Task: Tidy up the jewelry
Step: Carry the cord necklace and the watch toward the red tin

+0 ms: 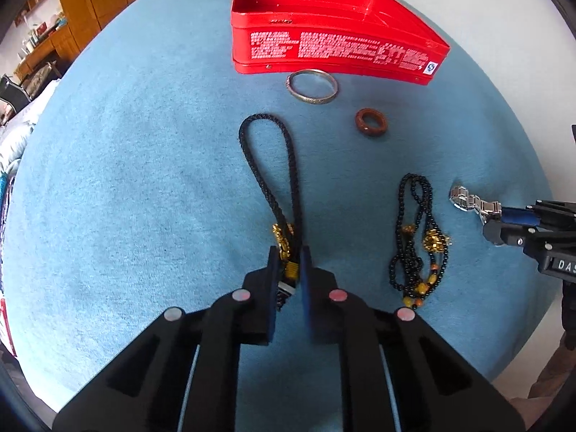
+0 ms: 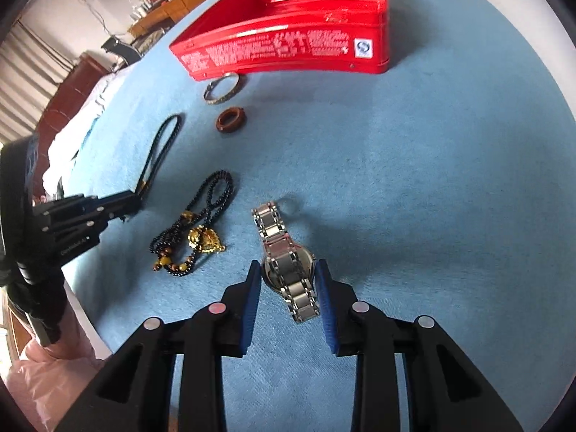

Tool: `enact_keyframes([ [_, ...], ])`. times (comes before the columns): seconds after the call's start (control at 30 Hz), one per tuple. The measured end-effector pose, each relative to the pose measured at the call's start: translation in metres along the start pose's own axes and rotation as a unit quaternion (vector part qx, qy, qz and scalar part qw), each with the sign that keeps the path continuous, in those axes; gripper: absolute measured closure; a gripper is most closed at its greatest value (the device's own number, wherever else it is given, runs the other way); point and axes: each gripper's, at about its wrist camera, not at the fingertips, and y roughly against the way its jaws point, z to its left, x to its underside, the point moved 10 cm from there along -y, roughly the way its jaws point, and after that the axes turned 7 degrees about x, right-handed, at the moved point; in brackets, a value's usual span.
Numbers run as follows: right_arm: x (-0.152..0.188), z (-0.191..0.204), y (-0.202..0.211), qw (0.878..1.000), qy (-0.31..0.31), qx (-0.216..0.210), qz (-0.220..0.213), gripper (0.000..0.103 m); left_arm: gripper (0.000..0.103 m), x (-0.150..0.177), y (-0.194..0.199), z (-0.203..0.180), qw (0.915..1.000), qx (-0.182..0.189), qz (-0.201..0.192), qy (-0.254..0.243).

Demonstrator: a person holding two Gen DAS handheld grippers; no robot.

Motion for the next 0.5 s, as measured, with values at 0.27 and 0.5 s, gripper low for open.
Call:
enact_keyframes([
  [0.27,-0.01,-0.005,0.021,1.0,-0.016,-0.002,-0.025,0.073,0.098,-0.011,0.026,-0.013,0.9993,0.012,-0.033,-0.007],
  [0.5,-0.014,-0.004,0.022,0.999,-0.024,-0.009,-0.027,0.073,0.098,-0.019,0.033,-0.009,0.9989,0.019,-0.043,0.002],
])
